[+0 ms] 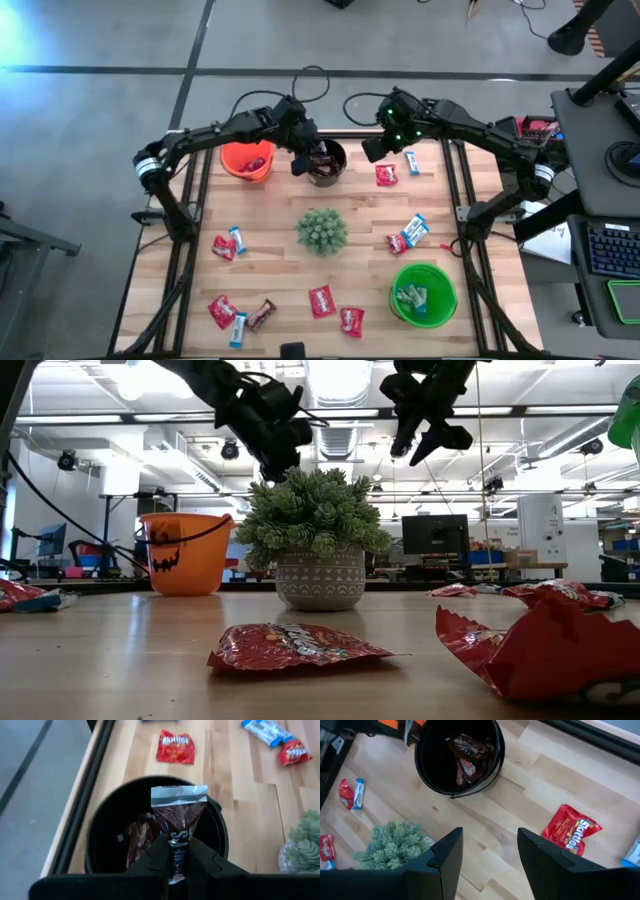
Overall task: Sort candy
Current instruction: Put the dark brown chocolate into the black bucket, then put the blue chocolate into the green bucket
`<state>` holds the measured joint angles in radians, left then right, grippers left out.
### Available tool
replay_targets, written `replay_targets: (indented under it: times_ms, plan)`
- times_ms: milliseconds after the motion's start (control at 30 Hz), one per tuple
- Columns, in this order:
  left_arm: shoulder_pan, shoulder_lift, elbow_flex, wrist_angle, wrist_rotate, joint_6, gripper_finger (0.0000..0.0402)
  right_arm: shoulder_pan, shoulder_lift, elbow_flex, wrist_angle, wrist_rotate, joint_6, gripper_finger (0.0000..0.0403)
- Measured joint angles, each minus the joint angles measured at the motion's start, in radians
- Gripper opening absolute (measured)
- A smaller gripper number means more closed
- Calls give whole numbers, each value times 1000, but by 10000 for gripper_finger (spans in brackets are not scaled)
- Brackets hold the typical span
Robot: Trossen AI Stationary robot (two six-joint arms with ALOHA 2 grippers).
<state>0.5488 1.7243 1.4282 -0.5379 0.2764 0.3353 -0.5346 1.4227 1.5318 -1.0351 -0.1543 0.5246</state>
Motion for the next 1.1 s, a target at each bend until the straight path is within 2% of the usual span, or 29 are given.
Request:
replay_targets:
  times_ms: [267,467,633,733,900,1100]
  plan:
    - [4,2,0,49,12,28,97,0,0,0,0,0,49,178]
    - [6,0,0,47,14,30,130,0,0,0,-1,1,52,178]
    - [6,-31,0,40,14,28,136,0,0,-29,-20,1,10,178]
    - [6,-65,17,10,14,50,136,0,0,-69,-32,0,100,178]
    - [8,-80,119,-106,10,149,133,8,1,-143,-38,1,226,178]
    - [21,-79,224,-203,-3,217,130,60,0,-203,-60,1,278,178]
